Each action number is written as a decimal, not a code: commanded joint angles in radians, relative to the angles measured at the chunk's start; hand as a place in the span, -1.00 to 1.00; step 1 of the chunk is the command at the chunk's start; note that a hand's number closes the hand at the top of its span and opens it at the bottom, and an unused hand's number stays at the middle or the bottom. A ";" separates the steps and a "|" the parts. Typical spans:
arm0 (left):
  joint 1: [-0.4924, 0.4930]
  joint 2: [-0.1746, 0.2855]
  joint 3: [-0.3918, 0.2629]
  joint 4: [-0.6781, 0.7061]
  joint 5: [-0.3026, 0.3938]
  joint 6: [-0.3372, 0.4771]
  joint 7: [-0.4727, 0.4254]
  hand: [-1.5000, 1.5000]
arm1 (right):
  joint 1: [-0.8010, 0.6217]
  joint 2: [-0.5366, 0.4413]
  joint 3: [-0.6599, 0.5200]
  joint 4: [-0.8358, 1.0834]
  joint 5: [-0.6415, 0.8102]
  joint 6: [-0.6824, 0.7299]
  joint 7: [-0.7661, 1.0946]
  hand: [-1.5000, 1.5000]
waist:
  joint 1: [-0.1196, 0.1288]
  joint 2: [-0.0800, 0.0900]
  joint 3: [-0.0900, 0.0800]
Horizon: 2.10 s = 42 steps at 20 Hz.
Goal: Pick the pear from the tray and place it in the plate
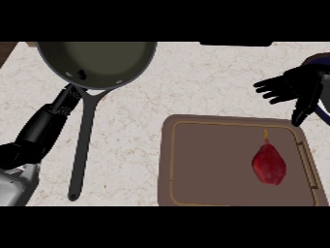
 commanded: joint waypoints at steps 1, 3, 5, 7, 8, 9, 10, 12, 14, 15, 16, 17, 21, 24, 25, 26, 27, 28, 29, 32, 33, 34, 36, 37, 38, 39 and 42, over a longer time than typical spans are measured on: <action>0.006 -0.029 -0.010 -0.029 -0.024 0.011 0.019 0.00 | -0.043 -0.008 0.008 0.096 0.047 0.108 0.028 -1.00 | 0.000 0.003 0.001; 0.008 -0.014 0.030 0.016 -0.026 -0.009 -0.017 0.00 | -0.082 -0.042 -0.009 0.136 0.043 0.135 0.045 -1.00 | -0.005 0.001 0.000; -0.009 -0.043 0.023 0.041 -0.035 -0.019 -0.017 0.00 | -0.047 0.004 -0.001 0.142 0.088 0.092 -0.012 -1.00 | -0.008 0.003 0.001; -0.034 -0.036 0.038 0.052 -0.036 -0.028 -0.005 0.00 | -0.031 -0.016 -0.002 0.160 0.108 0.118 -0.057 -1.00 | -0.006 0.005 0.001; 0.005 -0.054 0.019 0.039 -0.034 -0.038 -0.034 0.00 | -0.080 0.002 -0.025 0.211 0.082 0.132 -0.028 -1.00 | 0.002 0.006 0.001; -0.020 -0.034 0.055 0.075 -0.026 -0.048 -0.037 0.00 | -0.076 0.010 -0.024 0.204 0.083 0.157 -0.041 -1.00 | 0.001 0.007 0.001; -0.006 -0.018 0.045 -0.012 -0.030 -0.042 0.024 0.00 | -0.040 0.008 -0.014 0.199 0.109 0.135 -0.074 -1.00 | 0.006 0.005 0.002; 0.025 -0.070 0.009 0.016 -0.070 -0.017 -0.029 0.00 | -0.080 0.003 -0.027 0.230 0.096 0.190 -0.046 -1.00 | 0.003 0.005 0.001; -0.013 -0.034 0.065 -0.019 -0.027 -0.049 0.036 0.00 | -0.065 0.054 -0.015 0.204 0.122 0.149 -0.063 -1.00 | -0.004 0.000 0.001; 0.001 -0.058 0.048 -0.001 -0.050 -0.034 0.022 0.00 | -0.050 0.034 -0.011 0.201 0.131 0.192 -0.066 -1.00 | -0.008 0.000 0.001; 0.029 -0.027 0.066 -0.047 -0.036 -0.055 0.042 0.00 | -0.040 0.032 -0.020 0.207 0.128 0.195 -0.075 -1.00 | -0.006 -0.001 0.001; 0.011 -0.026 0.090 -0.028 -0.009 -0.072 0.038 0.00 | -0.024 0.058 0.000 0.181 0.149 0.191 -0.080 -1.00 | -0.009 -0.001 0.001; -0.013 -0.035 0.100 -0.009 -0.033 -0.078 0.035 0.00 | 0.021 0.089 0.006 0.163 0.182 0.204 -0.137 -1.00 | -0.010 0.003 0.002; 0.011 -0.073 0.079 0.020 -0.071 -0.069 0.002 0.00 | 0.007 0.112 0.012 0.158 0.201 0.212 -0.115 -1.00 | -0.018 -0.001 0.001; 0.002 -0.069 0.087 0.029 -0.054 -0.086 0.008 0.00 | 0.066 0.116 0.030 0.113 0.227 0.204 -0.156 -1.00 | -0.021 -0.001 0.001; -0.008 -0.043 0.118 0.008 -0.053 -0.086 0.034 0.00 | 0.066 0.130 0.025 0.110 0.218 0.209 -0.137 -1.00 | -0.027 -0.006 0.000; 0.017 -0.074 0.080 -0.009 -0.067 -0.077 0.042 0.00 | 0.021 0.103 0.015 0.151 0.221 0.243 -0.130 -1.00 | -0.013 -0.001 0.001; 0.042 -0.037 0.124 -0.033 -0.045 -0.097 0.036 0.00 | 0.053 0.135 0.010 0.131 0.208 0.218 -0.122 -1.00 | -0.023 -0.008 0.000; 0.062 -0.082 0.079 -0.019 -0.094 -0.062 0.015 0.00 | 0.070 0.150 0.016 0.108 0.213 0.206 -0.121 -1.00 | -0.029 -0.009 0.000; 0.042 -0.059 0.119 -0.018 -0.070 -0.091 0.009 0.00 | 0.066 0.139 0.014 0.134 0.218 0.247 -0.119 -1.00 | -0.020 -0.005 0.000; -0.003 -0.080 0.115 0.023 -0.078 -0.077 0.027 0.00 | 0.085 0.205 0.030 0.094 0.222 0.202 -0.110 -1.00 | -0.037 -0.009 -0.001; 0.033 -0.090 0.093 0.008 -0.104 -0.066 0.000 0.00 | 0.102 0.155 0.027 0.102 0.223 0.261 -0.124 -1.00 | -0.031 -0.006 0.000; 0.013 -0.117 0.071 -0.009 -0.111 -0.053 0.044 0.00 | 0.077 0.182 0.024 0.097 0.217 0.249 -0.111 -1.00 | -0.030 -0.007 0.000; 0.062 -0.076 0.104 -0.046 -0.080 -0.083 0.031 0.00 | 0.113 0.158 0.030 0.093 0.232 0.251 -0.132 -1.00 | -0.016 -0.005 0.001; 0.006 -0.070 0.127 0.027 -0.066 -0.108 0.028 0.00 | 0.114 0.177 0.031 0.068 0.218 0.269 -0.121 -1.00 | -0.041 -0.009 -0.001; 0.076 -0.085 0.104 -0.052 -0.081 -0.082 0.027 0.00 | 0.132 0.185 0.044 0.059 0.233 0.241 -0.111 -1.00 | -0.029 -0.012 0.000; 0.047 -0.070 0.136 0.039 -0.092 -0.101 -0.015 0.00 | 0.154 0.190 0.042 0.014 0.219 0.236 -0.105 -1.00 | -0.050 -0.013 -0.002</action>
